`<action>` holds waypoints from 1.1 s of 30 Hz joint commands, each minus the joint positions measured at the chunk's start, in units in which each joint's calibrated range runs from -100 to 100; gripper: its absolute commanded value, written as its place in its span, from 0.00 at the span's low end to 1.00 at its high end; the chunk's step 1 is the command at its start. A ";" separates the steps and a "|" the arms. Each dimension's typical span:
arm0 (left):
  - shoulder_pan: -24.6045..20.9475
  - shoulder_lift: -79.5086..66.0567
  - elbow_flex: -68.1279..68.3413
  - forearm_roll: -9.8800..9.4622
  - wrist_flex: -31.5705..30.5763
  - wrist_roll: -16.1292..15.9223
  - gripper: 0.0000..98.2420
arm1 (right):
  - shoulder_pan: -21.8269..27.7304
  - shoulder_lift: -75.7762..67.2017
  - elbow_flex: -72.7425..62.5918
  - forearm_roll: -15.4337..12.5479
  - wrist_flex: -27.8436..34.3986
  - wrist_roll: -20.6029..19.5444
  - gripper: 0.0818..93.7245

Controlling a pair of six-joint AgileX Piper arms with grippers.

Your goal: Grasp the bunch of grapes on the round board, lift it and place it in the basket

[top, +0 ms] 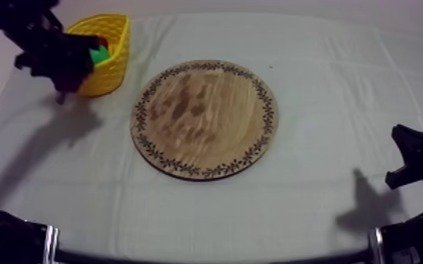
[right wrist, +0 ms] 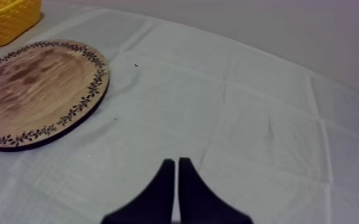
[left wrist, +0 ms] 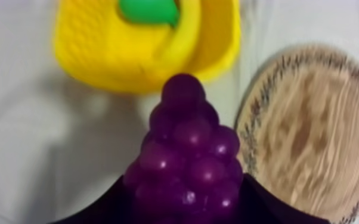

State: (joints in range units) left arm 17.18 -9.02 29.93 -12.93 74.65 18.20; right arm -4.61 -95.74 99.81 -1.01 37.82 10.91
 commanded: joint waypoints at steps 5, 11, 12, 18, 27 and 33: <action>-5.18 -3.20 -8.17 -2.52 -3.16 -1.14 0.48 | 0.02 -0.01 -0.03 0.01 0.00 0.01 0.00; -7.11 2.33 -16.31 -4.09 -8.47 -0.86 0.48 | 0.02 -0.01 -0.03 0.01 0.00 0.01 0.00; -7.23 3.55 -17.21 -4.38 -9.42 -0.65 0.48 | 0.02 -0.01 -0.03 0.01 0.00 0.01 0.00; -7.83 12.65 -21.22 -5.42 -13.34 0.19 0.48 | 0.02 -0.01 -0.03 0.01 0.00 0.02 0.00; -8.34 26.95 -23.72 -5.59 -17.00 0.71 0.48 | 0.02 -0.01 -0.03 0.01 0.00 0.01 0.00; -8.38 33.76 -25.20 -5.35 -18.82 0.54 0.48 | 0.02 -0.01 -0.03 0.01 0.00 0.02 0.00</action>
State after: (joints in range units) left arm 8.82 22.78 4.91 -18.28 56.05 18.77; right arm -4.61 -95.74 99.81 -1.01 37.82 10.91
